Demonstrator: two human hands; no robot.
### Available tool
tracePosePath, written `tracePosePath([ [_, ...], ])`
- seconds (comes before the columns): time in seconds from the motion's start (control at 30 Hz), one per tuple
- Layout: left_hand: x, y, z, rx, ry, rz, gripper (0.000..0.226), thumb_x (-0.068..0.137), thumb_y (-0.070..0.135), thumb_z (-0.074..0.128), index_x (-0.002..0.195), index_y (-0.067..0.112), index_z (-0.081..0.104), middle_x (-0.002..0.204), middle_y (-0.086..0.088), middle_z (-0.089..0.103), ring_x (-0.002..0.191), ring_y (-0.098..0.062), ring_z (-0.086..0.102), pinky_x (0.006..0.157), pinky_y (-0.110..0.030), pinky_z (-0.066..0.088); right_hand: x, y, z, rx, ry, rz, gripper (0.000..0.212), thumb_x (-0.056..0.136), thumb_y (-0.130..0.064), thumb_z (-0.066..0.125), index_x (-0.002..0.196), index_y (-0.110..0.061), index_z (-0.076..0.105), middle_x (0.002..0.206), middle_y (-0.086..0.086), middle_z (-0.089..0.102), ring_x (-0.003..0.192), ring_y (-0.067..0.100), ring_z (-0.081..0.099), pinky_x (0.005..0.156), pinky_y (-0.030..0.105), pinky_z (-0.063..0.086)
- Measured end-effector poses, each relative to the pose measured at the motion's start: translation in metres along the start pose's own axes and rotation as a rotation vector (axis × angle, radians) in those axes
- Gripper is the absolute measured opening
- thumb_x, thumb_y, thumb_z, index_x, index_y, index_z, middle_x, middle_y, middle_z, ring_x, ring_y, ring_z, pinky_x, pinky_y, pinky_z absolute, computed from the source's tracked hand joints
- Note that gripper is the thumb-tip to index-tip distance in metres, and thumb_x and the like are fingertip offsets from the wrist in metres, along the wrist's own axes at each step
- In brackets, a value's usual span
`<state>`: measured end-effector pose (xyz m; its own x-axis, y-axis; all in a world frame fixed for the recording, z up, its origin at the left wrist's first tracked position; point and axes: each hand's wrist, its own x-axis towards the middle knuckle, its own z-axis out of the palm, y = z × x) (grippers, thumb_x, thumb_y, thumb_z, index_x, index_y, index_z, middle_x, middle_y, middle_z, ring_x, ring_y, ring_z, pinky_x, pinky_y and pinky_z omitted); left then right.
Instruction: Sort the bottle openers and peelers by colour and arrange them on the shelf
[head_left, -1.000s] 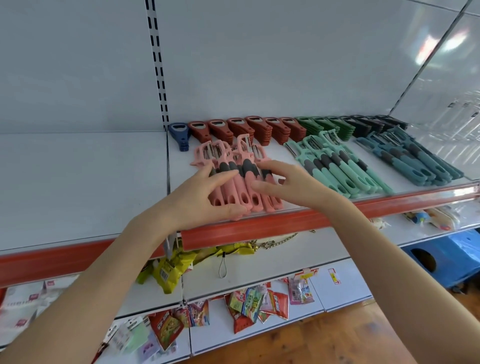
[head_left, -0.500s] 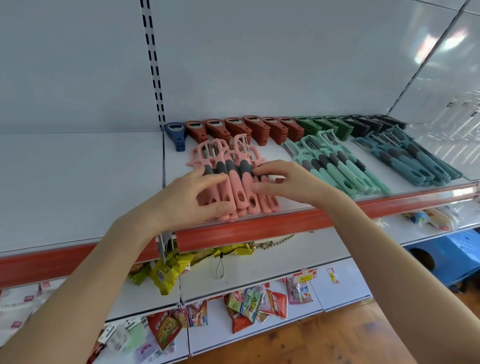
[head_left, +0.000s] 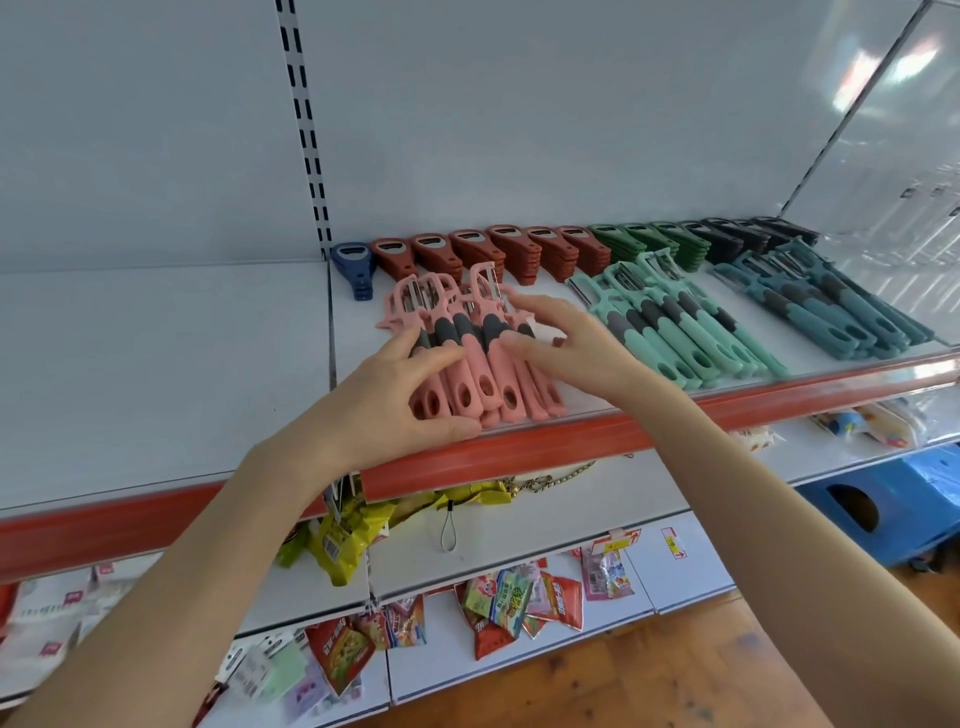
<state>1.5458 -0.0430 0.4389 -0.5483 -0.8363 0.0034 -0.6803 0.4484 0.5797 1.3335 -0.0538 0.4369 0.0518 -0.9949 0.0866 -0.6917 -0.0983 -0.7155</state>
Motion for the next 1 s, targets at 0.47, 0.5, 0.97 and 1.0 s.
tracePosePath([
  [0.47,0.007,0.020,0.021,0.165,0.115,-0.083,0.069,0.082,0.063,0.037,0.145,0.039,0.019,0.157,-0.003,0.004,0.144,-0.017,0.007,0.113,-0.032,0.015,0.008,-0.001,-0.001,-0.236,-0.141,-0.144,0.048,0.094,-0.036,0.048,0.139,-0.020,0.041,0.141,0.005,0.044,0.129,0.019,0.040,0.099,0.022,0.029],
  [0.5,0.008,0.023,0.022,0.180,0.113,-0.109,0.067,0.083,0.064,0.035,0.144,0.040,0.021,0.157,-0.003,0.003,0.144,-0.017,0.005,0.113,-0.033,0.014,0.008,0.000,-0.004,-0.248,-0.152,-0.155,0.048,0.095,-0.036,0.047,0.140,-0.020,0.040,0.143,0.005,0.042,0.130,0.019,0.038,0.100,0.023,0.029],
  [0.97,0.005,0.059,0.040,0.215,0.484,-0.134,0.043,0.092,0.036,0.049,0.129,0.015,0.053,0.140,-0.007,0.044,0.129,-0.019,0.039,0.097,-0.019,0.023,-0.007,0.018,-0.049,-0.301,-0.262,-0.267,0.048,0.097,-0.034,0.042,0.141,-0.012,0.037,0.147,0.006,0.038,0.135,0.019,0.032,0.104,0.024,0.024],
  [1.0,0.004,0.069,0.042,0.238,0.559,-0.108,0.038,0.092,0.028,0.052,0.125,0.011,0.057,0.134,-0.009,0.050,0.125,-0.022,0.044,0.095,-0.020,0.024,-0.013,0.016,-0.057,-0.281,-0.242,-0.275,0.048,0.098,-0.033,0.042,0.140,-0.011,0.038,0.146,0.005,0.038,0.135,0.018,0.033,0.103,0.022,0.023],
])
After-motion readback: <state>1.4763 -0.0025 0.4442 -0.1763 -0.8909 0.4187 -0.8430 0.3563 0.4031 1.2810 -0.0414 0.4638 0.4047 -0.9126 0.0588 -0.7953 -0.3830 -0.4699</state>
